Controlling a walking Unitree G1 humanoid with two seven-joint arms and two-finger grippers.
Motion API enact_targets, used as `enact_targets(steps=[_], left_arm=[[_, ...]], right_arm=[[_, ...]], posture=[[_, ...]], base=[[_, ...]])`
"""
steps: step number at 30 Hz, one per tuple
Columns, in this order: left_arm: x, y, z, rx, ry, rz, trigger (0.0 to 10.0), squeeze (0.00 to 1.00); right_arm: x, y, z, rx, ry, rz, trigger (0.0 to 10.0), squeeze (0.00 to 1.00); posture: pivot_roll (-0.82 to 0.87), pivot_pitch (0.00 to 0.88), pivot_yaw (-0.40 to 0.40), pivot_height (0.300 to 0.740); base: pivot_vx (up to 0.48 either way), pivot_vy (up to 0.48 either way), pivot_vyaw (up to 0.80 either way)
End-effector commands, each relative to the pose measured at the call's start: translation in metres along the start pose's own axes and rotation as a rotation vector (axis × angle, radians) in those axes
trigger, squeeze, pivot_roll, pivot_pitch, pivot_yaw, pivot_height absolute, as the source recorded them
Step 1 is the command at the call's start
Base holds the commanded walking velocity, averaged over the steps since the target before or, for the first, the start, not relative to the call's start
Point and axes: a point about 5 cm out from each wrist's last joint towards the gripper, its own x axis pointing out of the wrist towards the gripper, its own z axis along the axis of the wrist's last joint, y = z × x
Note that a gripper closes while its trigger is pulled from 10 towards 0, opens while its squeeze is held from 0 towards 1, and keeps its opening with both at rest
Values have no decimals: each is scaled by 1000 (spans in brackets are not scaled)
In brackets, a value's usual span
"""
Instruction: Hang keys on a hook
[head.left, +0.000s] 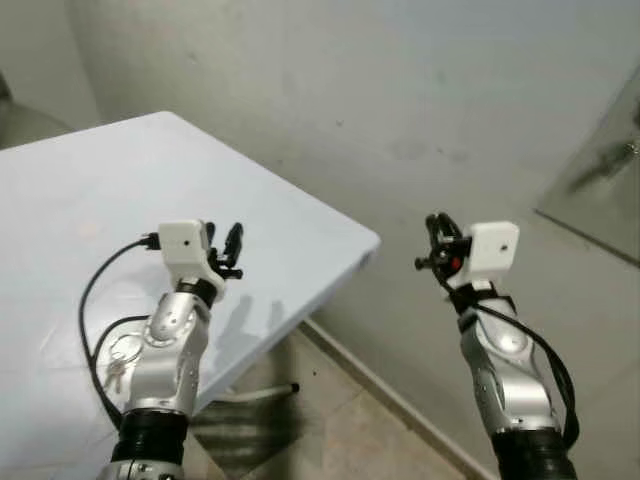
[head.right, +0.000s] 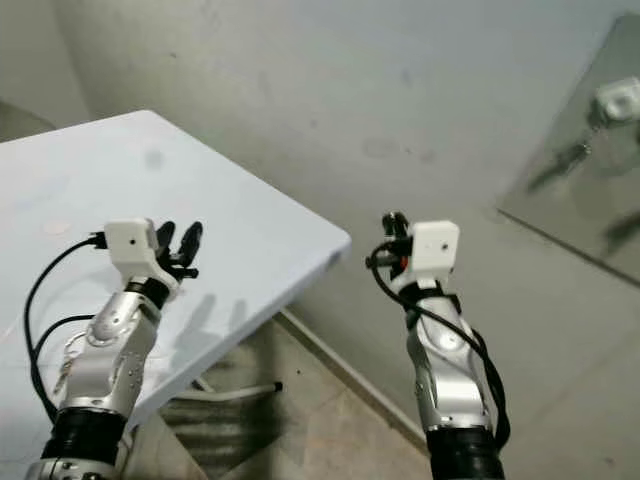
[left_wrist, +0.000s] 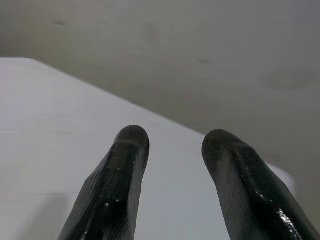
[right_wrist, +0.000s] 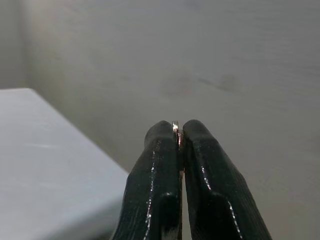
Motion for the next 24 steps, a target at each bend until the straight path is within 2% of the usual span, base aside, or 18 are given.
enact_targets(steps=[1, 17, 19, 24], left_arm=[[2, -6, 3, 10, -5, -19, 10000, 0], [2, -3, 2, -17, 19, -5, 10000, 0], [2, -3, 2, -44, 20, -17, 10000, 0], [3, -3, 2, -28, 31, 3, 10000, 0]], right_arm=[[2, -3, 4, 2, -8, -9, 10000, 0], [3, -2, 4, 11, 2, -22, 10000, 0], [2, -2, 5, 12, 2, -26, 10000, 0], [0, -3, 4, 13, 5, -32, 10000, 0]], posture=[[-2, 0, -78, 740], [-2, 0, -79, 740], [-5, 0, -77, 740], [-10, 0, -73, 740]], base=[[0, 0, -706], [0, 0, -704], [0, 0, -700], [0, 0, -705]])
